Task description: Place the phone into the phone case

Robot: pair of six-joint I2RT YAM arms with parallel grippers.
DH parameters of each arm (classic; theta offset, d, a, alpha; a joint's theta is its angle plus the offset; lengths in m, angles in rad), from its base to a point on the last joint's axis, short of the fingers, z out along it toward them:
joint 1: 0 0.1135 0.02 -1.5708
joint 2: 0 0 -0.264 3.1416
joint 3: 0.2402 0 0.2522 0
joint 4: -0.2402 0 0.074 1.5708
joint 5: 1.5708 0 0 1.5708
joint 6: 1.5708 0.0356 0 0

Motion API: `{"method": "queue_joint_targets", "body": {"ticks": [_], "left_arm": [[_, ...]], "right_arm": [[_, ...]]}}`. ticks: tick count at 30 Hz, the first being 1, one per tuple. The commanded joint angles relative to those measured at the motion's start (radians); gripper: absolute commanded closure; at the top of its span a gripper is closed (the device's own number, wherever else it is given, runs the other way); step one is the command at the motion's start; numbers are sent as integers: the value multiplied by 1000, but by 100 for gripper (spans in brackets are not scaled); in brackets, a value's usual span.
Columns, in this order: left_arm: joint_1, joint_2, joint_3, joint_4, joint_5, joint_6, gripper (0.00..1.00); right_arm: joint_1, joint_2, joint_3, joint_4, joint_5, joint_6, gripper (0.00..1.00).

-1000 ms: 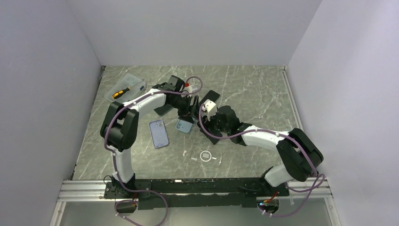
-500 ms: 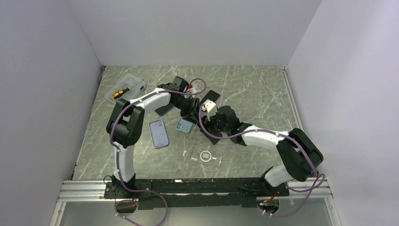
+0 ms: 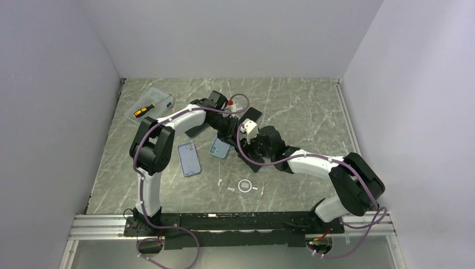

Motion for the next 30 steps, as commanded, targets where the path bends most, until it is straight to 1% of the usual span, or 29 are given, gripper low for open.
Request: {"method": "queue_joint_targets", "body": {"ticks": [1, 2, 4, 9, 11, 15, 16, 22, 30], "left_arm": [[-8, 1, 23, -33, 23, 34, 93], [-8, -1, 20, -31, 26, 37, 98], [-8, -3, 10, -21, 53, 40, 100], [-7, -60, -44, 56, 57, 18, 100], [-6, -78, -55, 78, 59, 3, 100], [-1, -110, -76, 125, 62, -35, 100], [-1, -116, -78, 134, 59, -42, 100], [4, -154, -83, 154, 49, -65, 100], [15, -235, -126, 234, 44, -125, 100]], "right_arm": [[5, -19, 11, 83, -4, -15, 58], [5, -17, 12, 80, -4, -14, 58], [5, -18, 18, 70, -1, -10, 53], [5, -15, 60, -7, 43, 6, 29], [5, -21, 69, -29, 52, 7, 22], [4, -55, 59, -26, 72, 22, 4], [4, -64, 56, -31, 75, 24, 1], [2, -136, 55, -85, 79, 38, 0], [2, -330, 28, -156, 26, 124, 0]]}}
